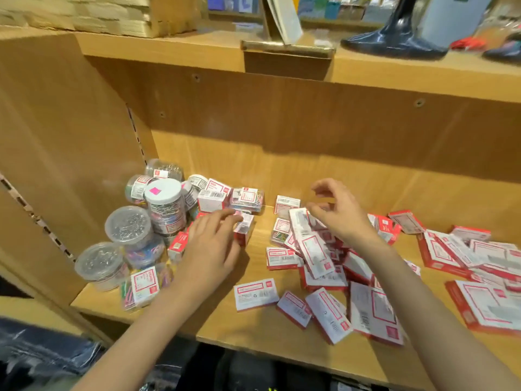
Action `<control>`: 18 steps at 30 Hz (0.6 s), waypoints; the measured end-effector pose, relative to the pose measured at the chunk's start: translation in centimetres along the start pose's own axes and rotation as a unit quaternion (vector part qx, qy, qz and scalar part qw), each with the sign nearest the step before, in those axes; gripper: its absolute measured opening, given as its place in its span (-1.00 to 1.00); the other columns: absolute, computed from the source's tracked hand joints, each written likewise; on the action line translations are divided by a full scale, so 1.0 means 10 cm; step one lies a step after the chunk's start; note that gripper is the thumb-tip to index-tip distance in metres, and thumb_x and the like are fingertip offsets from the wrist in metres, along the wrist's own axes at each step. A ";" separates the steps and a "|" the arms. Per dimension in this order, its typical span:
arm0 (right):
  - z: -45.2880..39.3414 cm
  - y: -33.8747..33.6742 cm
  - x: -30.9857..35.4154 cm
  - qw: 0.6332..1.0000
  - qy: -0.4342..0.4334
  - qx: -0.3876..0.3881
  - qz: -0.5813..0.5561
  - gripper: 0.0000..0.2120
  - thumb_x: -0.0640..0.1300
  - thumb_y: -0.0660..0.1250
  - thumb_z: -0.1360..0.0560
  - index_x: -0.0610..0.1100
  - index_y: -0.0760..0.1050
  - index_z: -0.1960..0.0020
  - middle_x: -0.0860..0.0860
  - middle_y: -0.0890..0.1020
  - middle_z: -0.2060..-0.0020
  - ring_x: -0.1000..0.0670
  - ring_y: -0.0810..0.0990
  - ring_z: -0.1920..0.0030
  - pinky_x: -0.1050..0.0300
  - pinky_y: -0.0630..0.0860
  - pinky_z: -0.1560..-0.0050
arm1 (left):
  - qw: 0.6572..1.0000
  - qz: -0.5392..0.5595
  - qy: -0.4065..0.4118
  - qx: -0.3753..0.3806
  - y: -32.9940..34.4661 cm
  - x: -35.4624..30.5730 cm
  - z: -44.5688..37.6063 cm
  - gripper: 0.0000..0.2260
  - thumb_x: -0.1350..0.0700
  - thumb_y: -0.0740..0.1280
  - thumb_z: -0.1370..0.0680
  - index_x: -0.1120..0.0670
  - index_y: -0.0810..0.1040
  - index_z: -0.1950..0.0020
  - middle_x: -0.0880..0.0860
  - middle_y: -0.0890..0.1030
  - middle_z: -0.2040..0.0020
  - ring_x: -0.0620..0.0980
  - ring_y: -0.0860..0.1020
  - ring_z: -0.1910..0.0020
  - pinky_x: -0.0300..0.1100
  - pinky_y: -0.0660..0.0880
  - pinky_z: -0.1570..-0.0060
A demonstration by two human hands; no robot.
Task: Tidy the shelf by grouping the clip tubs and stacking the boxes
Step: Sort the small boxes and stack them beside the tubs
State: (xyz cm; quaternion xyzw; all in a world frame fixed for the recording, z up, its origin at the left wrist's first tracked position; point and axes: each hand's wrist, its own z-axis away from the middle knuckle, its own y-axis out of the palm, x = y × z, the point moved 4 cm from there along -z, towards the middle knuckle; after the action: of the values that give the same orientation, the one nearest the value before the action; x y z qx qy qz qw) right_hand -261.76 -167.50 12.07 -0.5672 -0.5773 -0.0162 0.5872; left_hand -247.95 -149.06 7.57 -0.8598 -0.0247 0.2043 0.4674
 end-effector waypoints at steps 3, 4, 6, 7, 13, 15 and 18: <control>0.18 -0.50 -0.41 0.996 0.063 -0.053 0.024 -0.77 -0.30 0.38 -0.42 -0.23 0.49 -0.07 -0.11 0.54 0.00 0.01 0.50 0.02 0.40 0.44 0.12 | 0.998 0.029 0.053 0.011 0.21 -0.37 -0.23 -0.69 0.05 0.13 -0.47 0.08 0.45 -0.17 0.10 0.53 -0.13 0.10 0.44 -0.11 -0.02 0.32 -0.10; 0.27 -0.66 -0.55 0.994 0.084 -0.069 0.028 -0.79 -0.30 0.38 -0.42 -0.24 0.50 -0.05 -0.13 0.56 0.02 -0.02 0.52 0.03 0.31 0.45 0.08 | 0.997 0.039 0.072 0.011 0.29 -0.52 -0.31 -0.69 0.05 0.13 -0.47 0.09 0.45 -0.16 0.11 0.53 -0.12 0.10 0.44 -0.11 -0.02 0.32 -0.09; 0.45 -0.95 -0.81 0.988 0.116 -0.096 0.025 -0.85 -0.30 0.37 -0.43 -0.25 0.53 -0.01 -0.13 0.60 0.06 -0.09 0.56 0.02 0.13 0.49 0.00 | 0.993 0.052 0.109 0.005 0.43 -0.84 -0.44 -0.69 0.06 0.12 -0.47 0.13 0.49 -0.13 0.13 0.54 -0.09 0.10 0.43 -0.09 -0.01 0.33 -0.08; 0.55 -1.09 -0.93 0.985 0.131 -0.107 0.023 -0.87 -0.29 0.37 -0.44 -0.24 0.53 0.01 -0.11 0.60 0.09 -0.08 0.56 0.04 0.18 0.49 0.04 | 0.991 0.055 0.124 0.005 0.51 -1.02 -0.50 -0.68 0.07 0.12 -0.46 0.13 0.49 -0.13 0.14 0.55 -0.07 0.09 0.41 -0.08 0.00 0.34 -0.07; 1.15 -2.08 -1.80 0.956 0.199 -0.157 0.147 -0.74 -0.26 0.35 -0.44 -0.24 0.51 -0.12 -0.20 0.51 -0.04 -0.17 0.49 -0.08 0.14 0.32 0.00 | 0.977 0.049 0.200 0.052 1.05 -2.13 -0.73 -0.65 0.07 0.13 -0.38 0.10 0.41 -0.14 0.12 0.56 0.03 0.07 0.39 0.04 -0.07 0.23 0.06; 1.37 -2.48 -2.19 0.928 0.246 -0.198 0.196 -0.72 -0.26 0.32 -0.44 -0.26 0.49 -0.15 -0.26 0.45 -0.14 -0.22 0.42 -0.19 0.04 0.32 -0.16 | 0.976 0.048 0.202 0.060 1.25 -2.46 -0.76 -0.67 0.05 0.13 -0.39 0.10 0.43 -0.10 0.12 0.57 0.09 0.09 0.42 0.07 -0.06 0.27 0.07; 1.50 -2.88 -2.66 0.911 0.242 -0.176 0.285 -0.66 -0.19 0.19 -0.45 -0.35 0.48 -0.14 -0.34 0.51 -0.11 -0.32 0.34 -0.27 -0.14 0.30 -0.30 | 0.976 0.034 0.189 0.099 1.57 -2.86 -0.75 -0.62 0.03 0.12 -0.39 0.14 0.50 -0.12 0.14 0.62 0.03 0.16 0.56 0.05 0.04 0.47 0.01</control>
State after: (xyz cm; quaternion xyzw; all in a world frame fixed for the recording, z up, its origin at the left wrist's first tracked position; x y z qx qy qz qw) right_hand -299.87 -184.40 7.52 -0.7803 -0.2189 -0.0867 0.5793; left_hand -273.60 -170.48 7.81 -0.8324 0.1137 0.0548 0.5395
